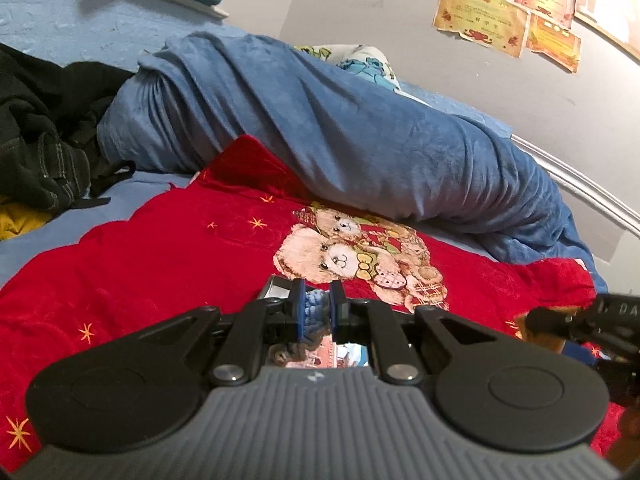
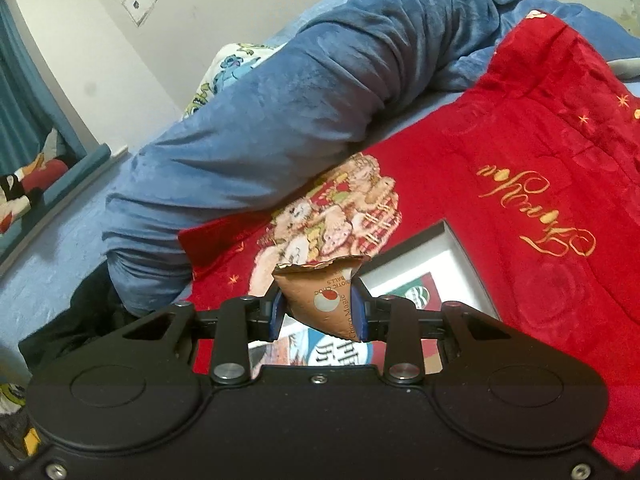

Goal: Organize objects
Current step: 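Lift the light blue scrunchie with the left gripper while the right gripper lifts the tan packet, then hold the scrunchie over the box with the left gripper while the right gripper holds the packet there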

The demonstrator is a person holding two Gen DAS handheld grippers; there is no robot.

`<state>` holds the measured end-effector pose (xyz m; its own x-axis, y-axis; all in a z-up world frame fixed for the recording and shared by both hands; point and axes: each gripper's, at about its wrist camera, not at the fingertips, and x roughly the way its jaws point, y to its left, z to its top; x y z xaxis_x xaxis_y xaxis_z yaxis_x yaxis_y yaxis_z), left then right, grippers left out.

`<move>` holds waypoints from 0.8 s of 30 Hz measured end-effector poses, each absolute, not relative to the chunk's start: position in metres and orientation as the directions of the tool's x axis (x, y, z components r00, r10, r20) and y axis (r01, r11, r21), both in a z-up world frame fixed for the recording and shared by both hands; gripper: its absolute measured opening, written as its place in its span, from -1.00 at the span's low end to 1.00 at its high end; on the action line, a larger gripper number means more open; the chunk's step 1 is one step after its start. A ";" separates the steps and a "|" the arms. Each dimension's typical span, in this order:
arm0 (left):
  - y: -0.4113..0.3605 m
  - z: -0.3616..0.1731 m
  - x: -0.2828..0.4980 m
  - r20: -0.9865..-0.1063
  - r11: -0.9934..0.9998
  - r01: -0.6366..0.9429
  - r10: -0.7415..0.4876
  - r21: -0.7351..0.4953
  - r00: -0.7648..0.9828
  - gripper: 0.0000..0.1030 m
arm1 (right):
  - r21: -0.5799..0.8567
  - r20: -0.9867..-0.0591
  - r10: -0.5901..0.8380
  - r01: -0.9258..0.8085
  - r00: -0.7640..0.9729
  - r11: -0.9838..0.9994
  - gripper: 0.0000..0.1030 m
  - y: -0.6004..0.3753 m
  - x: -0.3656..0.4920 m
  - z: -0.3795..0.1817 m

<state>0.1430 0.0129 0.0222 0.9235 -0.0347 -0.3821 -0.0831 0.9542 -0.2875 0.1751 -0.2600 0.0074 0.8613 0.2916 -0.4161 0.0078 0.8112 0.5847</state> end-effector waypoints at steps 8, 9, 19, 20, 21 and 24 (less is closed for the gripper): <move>0.018 0.030 0.147 -0.340 0.955 -0.035 -0.071 -0.296 0.938 -0.72 | 0.640 -0.345 0.358 -0.062 0.868 0.766 -0.37 -0.251 0.202 0.018; 0.018 0.030 0.147 -0.334 0.956 -0.031 -0.072 -0.293 0.940 -0.72 | 0.643 -0.337 0.365 -0.071 0.868 0.762 -0.37 -0.250 0.204 0.019; 0.039 0.042 0.152 -0.263 0.939 0.010 -0.107 -0.344 0.959 -0.72 | 0.625 -0.328 0.364 -0.089 0.872 0.776 -0.37 -0.254 0.205 0.016; 0.039 0.043 0.153 -0.259 0.941 0.015 -0.108 -0.338 0.960 -0.72 | 0.625 -0.328 0.366 -0.090 0.871 0.775 -0.37 -0.255 0.205 0.016; 0.038 0.043 0.155 -0.256 0.941 0.022 -0.114 -0.336 0.960 -0.72 | 0.630 -0.329 0.370 -0.091 0.869 0.771 -0.37 -0.257 0.205 0.014; 0.035 0.038 0.160 -0.273 0.943 0.027 -0.124 -0.333 0.954 -0.72 | 0.639 -0.351 0.387 -0.085 0.853 0.765 -0.37 -0.257 0.210 0.006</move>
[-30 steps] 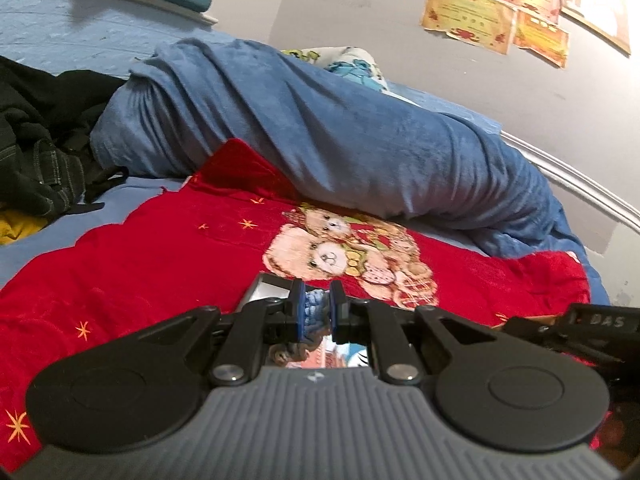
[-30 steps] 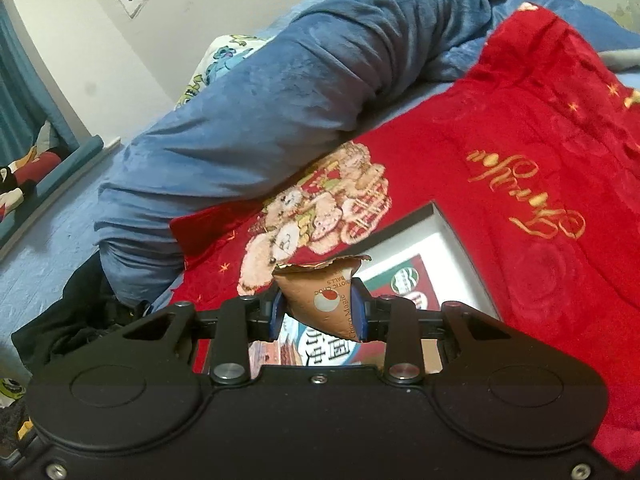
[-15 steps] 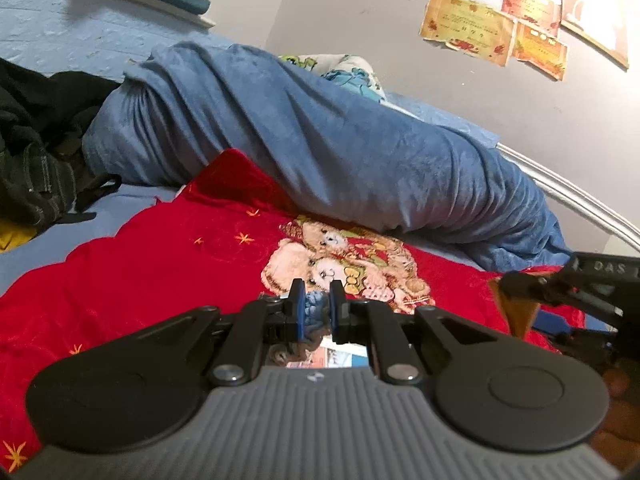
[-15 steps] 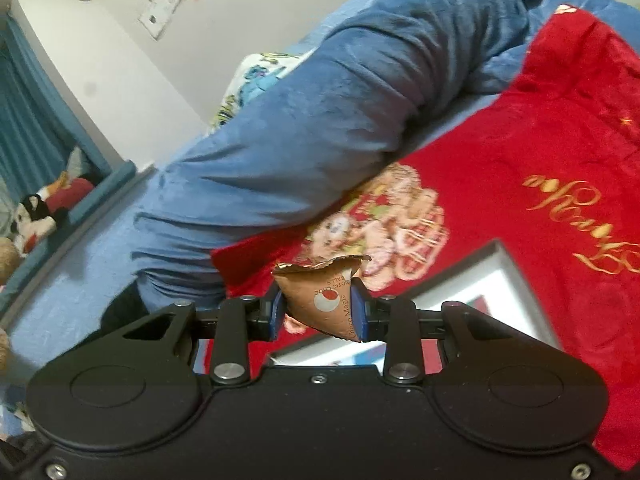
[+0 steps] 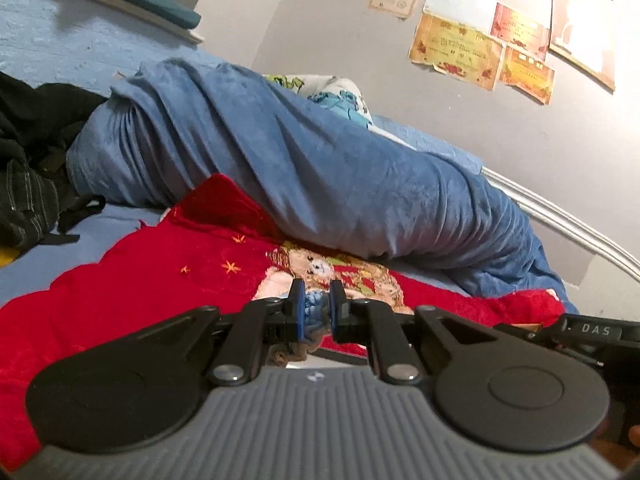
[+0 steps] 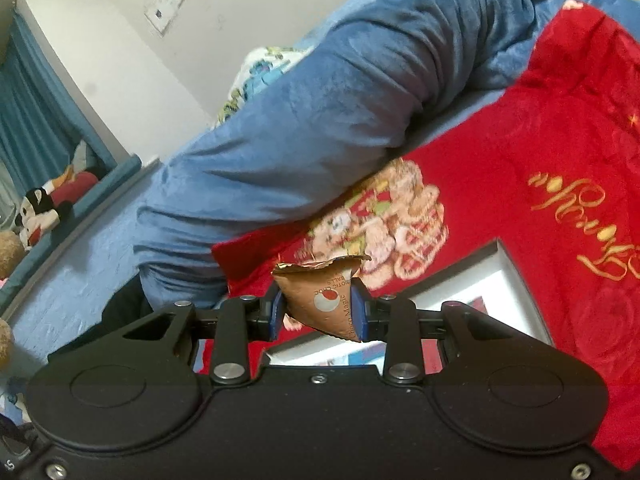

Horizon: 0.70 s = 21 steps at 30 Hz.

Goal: Organize objects
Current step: 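Hold the scrunchie over the box with the left gripper while the right gripper holds the packet there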

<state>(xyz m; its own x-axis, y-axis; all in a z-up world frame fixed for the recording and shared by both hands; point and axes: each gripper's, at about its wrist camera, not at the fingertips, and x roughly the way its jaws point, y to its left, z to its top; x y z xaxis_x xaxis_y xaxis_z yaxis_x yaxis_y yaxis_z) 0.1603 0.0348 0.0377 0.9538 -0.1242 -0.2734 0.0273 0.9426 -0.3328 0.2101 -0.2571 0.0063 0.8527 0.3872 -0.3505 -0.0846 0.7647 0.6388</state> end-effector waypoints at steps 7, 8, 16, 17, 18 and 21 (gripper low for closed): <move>0.014 0.004 0.177 -0.378 0.964 0.021 -0.124 -0.264 0.917 -0.72 | 0.655 -0.421 0.433 -0.064 0.797 0.753 -0.37 -0.239 0.223 -0.031; 0.012 0.000 0.178 -0.389 0.967 0.020 -0.121 -0.254 0.913 -0.72 | 0.654 -0.430 0.436 -0.060 0.791 0.754 -0.37 -0.236 0.225 -0.035; 0.000 -0.022 0.197 -0.488 0.983 -0.013 -0.079 -0.182 0.869 -0.72 | 0.604 -0.486 0.452 -0.085 0.748 0.792 -0.37 -0.208 0.238 -0.056; -0.001 -0.023 0.199 -0.501 0.985 -0.022 -0.066 -0.168 0.863 -0.72 | 0.594 -0.490 0.452 -0.093 0.745 0.799 -0.37 -0.204 0.239 -0.057; -0.002 -0.024 0.200 -0.516 0.988 -0.035 -0.050 -0.153 0.855 -0.72 | 0.585 -0.494 0.451 -0.099 0.743 0.805 -0.37 -0.202 0.240 -0.058; -0.002 -0.029 0.204 -0.555 0.990 -0.045 -0.039 -0.136 0.831 -0.71 | 0.549 -0.519 0.439 -0.107 0.733 0.829 -0.37 -0.192 0.241 -0.061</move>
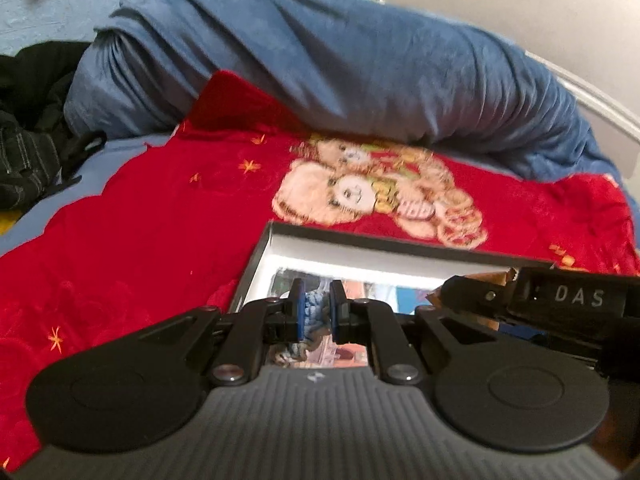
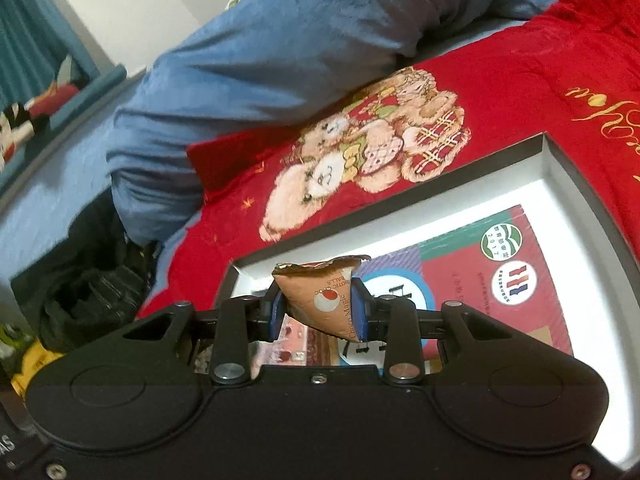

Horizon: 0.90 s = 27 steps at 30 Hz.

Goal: Organize objects
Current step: 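Hold the scrunchie over the box with the left gripper while the right gripper holds the packet there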

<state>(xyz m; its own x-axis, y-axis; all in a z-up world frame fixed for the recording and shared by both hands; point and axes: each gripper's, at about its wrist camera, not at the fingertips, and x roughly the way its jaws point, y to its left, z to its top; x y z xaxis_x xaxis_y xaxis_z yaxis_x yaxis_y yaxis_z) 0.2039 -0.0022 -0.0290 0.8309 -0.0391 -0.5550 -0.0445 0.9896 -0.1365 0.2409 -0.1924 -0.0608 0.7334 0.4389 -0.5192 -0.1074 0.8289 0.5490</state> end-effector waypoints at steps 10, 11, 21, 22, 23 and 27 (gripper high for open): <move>-0.002 -0.035 0.206 -0.598 0.991 -0.049 -0.035 -0.123 0.801 -0.71 | 0.515 -0.552 0.434 -0.119 0.712 0.849 -0.37 -0.180 0.236 -0.067; -0.002 -0.034 0.206 -0.599 0.991 -0.051 -0.034 -0.125 0.800 -0.71 | 0.513 -0.555 0.434 -0.118 0.710 0.850 -0.37 -0.180 0.236 -0.067; -0.007 -0.033 0.197 -0.604 0.995 -0.036 -0.030 -0.097 0.797 -0.70 | 0.493 -0.598 0.432 -0.115 0.675 0.862 -0.37 -0.167 0.234 -0.079; -0.007 -0.034 0.197 -0.606 0.995 -0.035 -0.030 -0.094 0.795 -0.70 | 0.496 -0.611 0.430 -0.102 0.665 0.862 -0.37 -0.167 0.234 -0.082; -0.007 -0.035 0.197 -0.608 0.994 -0.037 -0.031 -0.098 0.794 -0.70 | 0.504 -0.617 0.432 -0.091 0.658 0.859 -0.37 -0.169 0.234 -0.084; -0.007 -0.034 0.196 -0.610 0.993 -0.033 -0.045 -0.115 0.791 -0.70 | 0.520 -0.620 0.443 -0.084 0.648 0.850 -0.37 -0.172 0.231 -0.084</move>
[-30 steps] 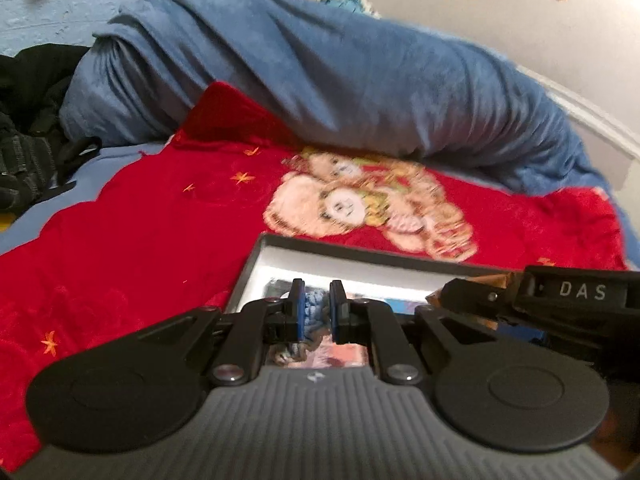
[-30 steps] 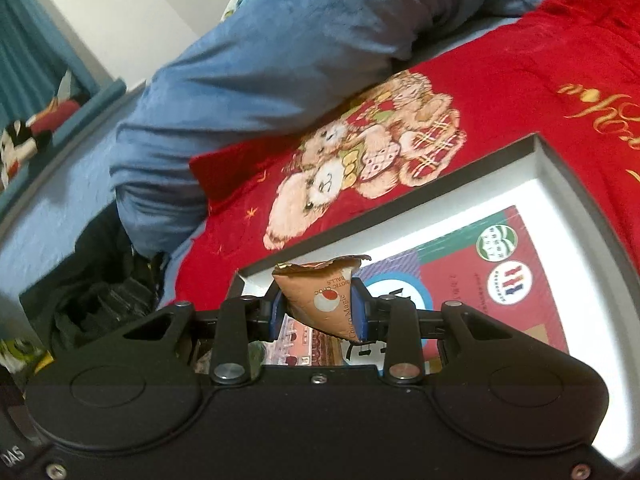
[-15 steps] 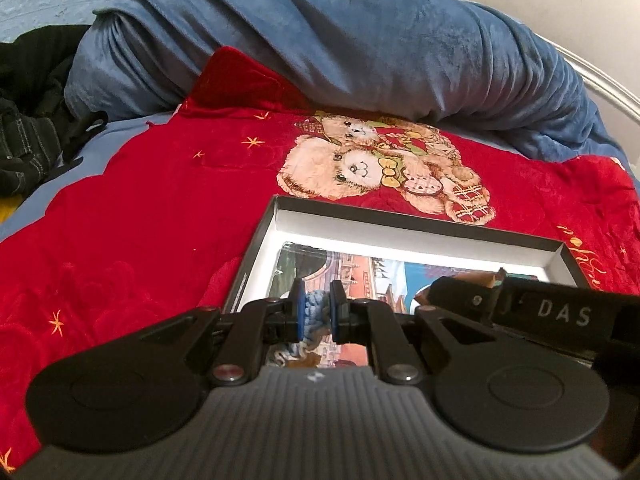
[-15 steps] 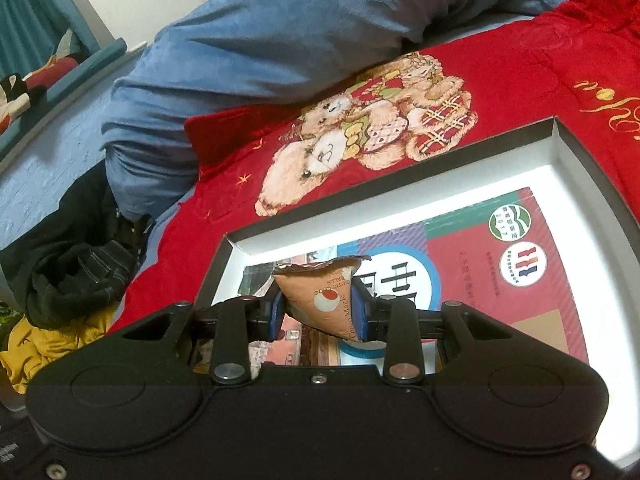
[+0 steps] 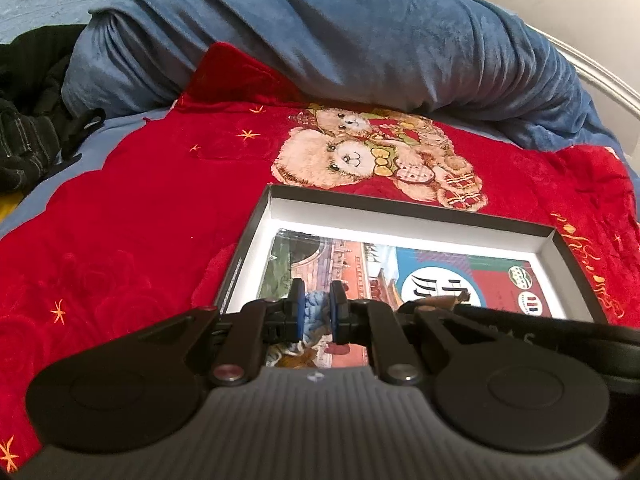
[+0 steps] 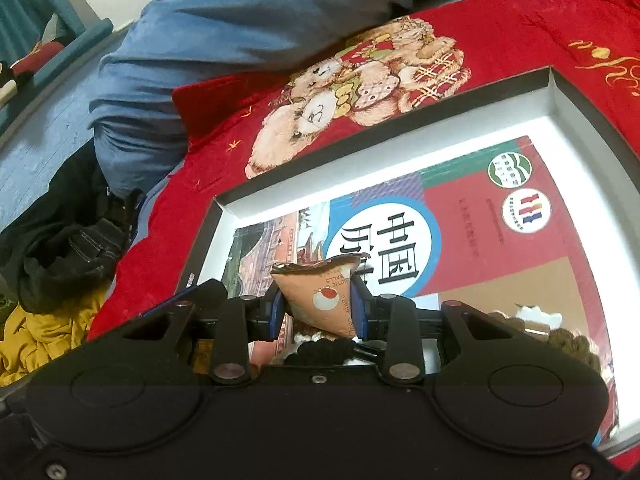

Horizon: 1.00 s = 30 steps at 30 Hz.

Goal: Organize objects
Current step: 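Hold the scrunchie over the box with the left gripper while the right gripper holds the packet there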

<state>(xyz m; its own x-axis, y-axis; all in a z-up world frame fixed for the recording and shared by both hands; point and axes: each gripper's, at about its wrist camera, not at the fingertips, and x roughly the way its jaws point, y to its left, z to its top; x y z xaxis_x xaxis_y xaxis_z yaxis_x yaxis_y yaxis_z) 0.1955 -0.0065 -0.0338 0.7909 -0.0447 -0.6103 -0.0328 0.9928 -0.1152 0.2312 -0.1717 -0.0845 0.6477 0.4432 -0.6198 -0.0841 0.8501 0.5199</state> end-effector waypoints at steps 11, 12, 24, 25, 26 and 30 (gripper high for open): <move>-0.004 -0.035 0.196 -0.617 0.990 -0.044 -0.050 -0.136 0.786 -0.69 | 0.575 -0.611 0.480 -0.064 0.629 0.816 -0.37 -0.178 0.234 -0.087; -0.004 -0.035 0.196 -0.617 0.990 -0.041 -0.052 -0.135 0.785 -0.68 | 0.573 -0.612 0.479 -0.064 0.629 0.817 -0.37 -0.178 0.234 -0.088; -0.004 -0.034 0.196 -0.622 0.990 -0.038 -0.056 -0.137 0.781 -0.67 | 0.598 -0.604 0.496 -0.056 0.623 0.799 -0.37 -0.180 0.234 -0.090; -0.004 -0.034 0.196 -0.621 0.990 -0.038 -0.056 -0.137 0.781 -0.66 | 0.597 -0.605 0.496 -0.057 0.623 0.800 -0.37 -0.180 0.234 -0.090; -0.004 -0.034 0.196 -0.622 0.990 -0.038 -0.057 -0.138 0.781 -0.66 | 0.598 -0.605 0.496 -0.057 0.623 0.800 -0.37 -0.180 0.235 -0.090; -0.004 -0.034 0.196 -0.624 0.989 -0.041 -0.056 -0.139 0.780 -0.66 | 0.599 -0.604 0.497 -0.056 0.623 0.799 -0.37 -0.180 0.234 -0.090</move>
